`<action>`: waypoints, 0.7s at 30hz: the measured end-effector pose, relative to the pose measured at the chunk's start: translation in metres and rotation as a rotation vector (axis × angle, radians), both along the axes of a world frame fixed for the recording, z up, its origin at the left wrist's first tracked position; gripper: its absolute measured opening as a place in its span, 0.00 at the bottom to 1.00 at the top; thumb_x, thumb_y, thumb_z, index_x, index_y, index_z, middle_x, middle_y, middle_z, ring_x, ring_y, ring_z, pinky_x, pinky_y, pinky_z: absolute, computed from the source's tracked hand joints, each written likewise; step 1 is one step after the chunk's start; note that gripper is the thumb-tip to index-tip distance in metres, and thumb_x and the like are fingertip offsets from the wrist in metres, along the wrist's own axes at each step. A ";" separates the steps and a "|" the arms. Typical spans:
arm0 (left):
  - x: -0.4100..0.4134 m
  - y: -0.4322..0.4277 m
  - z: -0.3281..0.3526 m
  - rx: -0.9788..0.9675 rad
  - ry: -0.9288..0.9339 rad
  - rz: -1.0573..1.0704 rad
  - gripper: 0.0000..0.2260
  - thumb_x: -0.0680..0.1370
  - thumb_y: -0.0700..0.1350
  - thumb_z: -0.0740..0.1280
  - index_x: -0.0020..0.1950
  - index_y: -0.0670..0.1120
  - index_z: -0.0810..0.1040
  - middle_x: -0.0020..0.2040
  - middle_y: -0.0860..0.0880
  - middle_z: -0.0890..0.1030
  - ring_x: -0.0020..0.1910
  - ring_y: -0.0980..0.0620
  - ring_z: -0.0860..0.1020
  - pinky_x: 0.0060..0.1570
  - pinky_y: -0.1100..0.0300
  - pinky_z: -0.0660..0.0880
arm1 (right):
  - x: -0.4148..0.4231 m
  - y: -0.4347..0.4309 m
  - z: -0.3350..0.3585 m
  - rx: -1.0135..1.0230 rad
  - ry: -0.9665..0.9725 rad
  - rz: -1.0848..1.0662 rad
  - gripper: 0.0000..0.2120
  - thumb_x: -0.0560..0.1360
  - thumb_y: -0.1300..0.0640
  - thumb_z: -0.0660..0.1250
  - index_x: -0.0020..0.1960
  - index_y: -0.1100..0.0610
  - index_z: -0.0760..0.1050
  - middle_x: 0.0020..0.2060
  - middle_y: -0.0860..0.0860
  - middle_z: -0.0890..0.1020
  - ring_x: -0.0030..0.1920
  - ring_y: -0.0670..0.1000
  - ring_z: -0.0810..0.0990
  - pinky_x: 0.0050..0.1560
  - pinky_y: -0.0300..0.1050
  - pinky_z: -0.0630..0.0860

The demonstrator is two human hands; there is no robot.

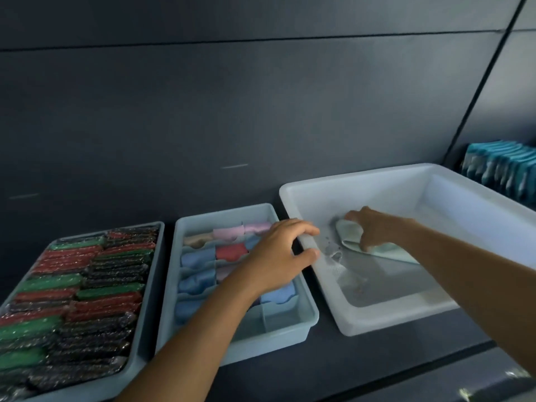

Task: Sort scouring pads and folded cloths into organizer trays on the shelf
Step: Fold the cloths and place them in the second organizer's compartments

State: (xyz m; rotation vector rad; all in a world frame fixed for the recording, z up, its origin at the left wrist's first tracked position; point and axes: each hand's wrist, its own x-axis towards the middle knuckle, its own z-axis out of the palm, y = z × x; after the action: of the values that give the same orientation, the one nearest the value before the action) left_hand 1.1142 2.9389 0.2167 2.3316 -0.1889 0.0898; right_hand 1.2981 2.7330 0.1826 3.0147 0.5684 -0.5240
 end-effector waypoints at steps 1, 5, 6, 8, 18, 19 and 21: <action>0.003 -0.002 0.000 0.014 -0.002 -0.003 0.16 0.79 0.47 0.67 0.66 0.52 0.76 0.68 0.59 0.72 0.68 0.67 0.63 0.64 0.77 0.55 | 0.002 -0.001 -0.007 -0.023 0.012 0.011 0.34 0.66 0.55 0.71 0.70 0.47 0.64 0.62 0.52 0.70 0.59 0.57 0.75 0.56 0.51 0.76; 0.008 -0.006 0.004 -0.010 0.012 0.031 0.14 0.79 0.48 0.67 0.64 0.52 0.77 0.63 0.62 0.74 0.61 0.70 0.65 0.59 0.81 0.58 | 0.011 0.001 -0.010 0.096 -0.159 0.093 0.12 0.71 0.55 0.64 0.54 0.49 0.80 0.56 0.51 0.80 0.56 0.56 0.78 0.56 0.48 0.75; 0.008 -0.005 0.003 -0.052 0.025 0.050 0.13 0.79 0.49 0.67 0.64 0.54 0.77 0.62 0.63 0.76 0.59 0.70 0.69 0.61 0.75 0.62 | 0.013 0.002 -0.005 0.194 -0.209 0.110 0.12 0.71 0.59 0.64 0.50 0.51 0.81 0.54 0.52 0.82 0.54 0.57 0.79 0.54 0.47 0.76; 0.007 -0.003 0.003 -0.184 0.027 0.103 0.12 0.78 0.50 0.68 0.62 0.56 0.78 0.57 0.64 0.78 0.54 0.68 0.74 0.61 0.64 0.69 | 0.010 0.003 0.015 0.454 -0.238 0.142 0.14 0.69 0.67 0.62 0.45 0.55 0.83 0.44 0.49 0.84 0.46 0.53 0.81 0.48 0.43 0.76; 0.018 -0.010 0.055 -0.581 -0.036 0.079 0.29 0.69 0.59 0.75 0.65 0.49 0.75 0.61 0.53 0.82 0.60 0.57 0.79 0.63 0.55 0.74 | -0.078 0.026 0.149 1.334 0.089 0.434 0.24 0.67 0.84 0.55 0.40 0.60 0.81 0.46 0.52 0.85 0.49 0.52 0.83 0.46 0.44 0.80; 0.015 -0.009 0.067 -0.655 -0.052 0.074 0.23 0.70 0.57 0.74 0.59 0.46 0.79 0.54 0.50 0.85 0.54 0.54 0.82 0.58 0.56 0.77 | -0.085 0.031 0.158 1.376 0.097 0.450 0.24 0.67 0.84 0.54 0.39 0.60 0.80 0.46 0.51 0.84 0.48 0.49 0.83 0.44 0.40 0.79; 0.009 -0.008 0.081 -0.761 -0.100 0.090 0.19 0.71 0.56 0.70 0.52 0.43 0.83 0.48 0.45 0.86 0.48 0.49 0.84 0.54 0.54 0.80 | -0.094 0.038 0.166 1.446 0.133 0.488 0.23 0.68 0.84 0.55 0.39 0.61 0.79 0.47 0.54 0.83 0.46 0.48 0.83 0.42 0.37 0.78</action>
State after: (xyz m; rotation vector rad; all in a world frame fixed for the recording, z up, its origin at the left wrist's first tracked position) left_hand 1.1230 2.9310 0.2980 1.5763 -0.0772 0.2721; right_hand 1.2038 2.7715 0.3485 3.6216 2.5156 -0.3139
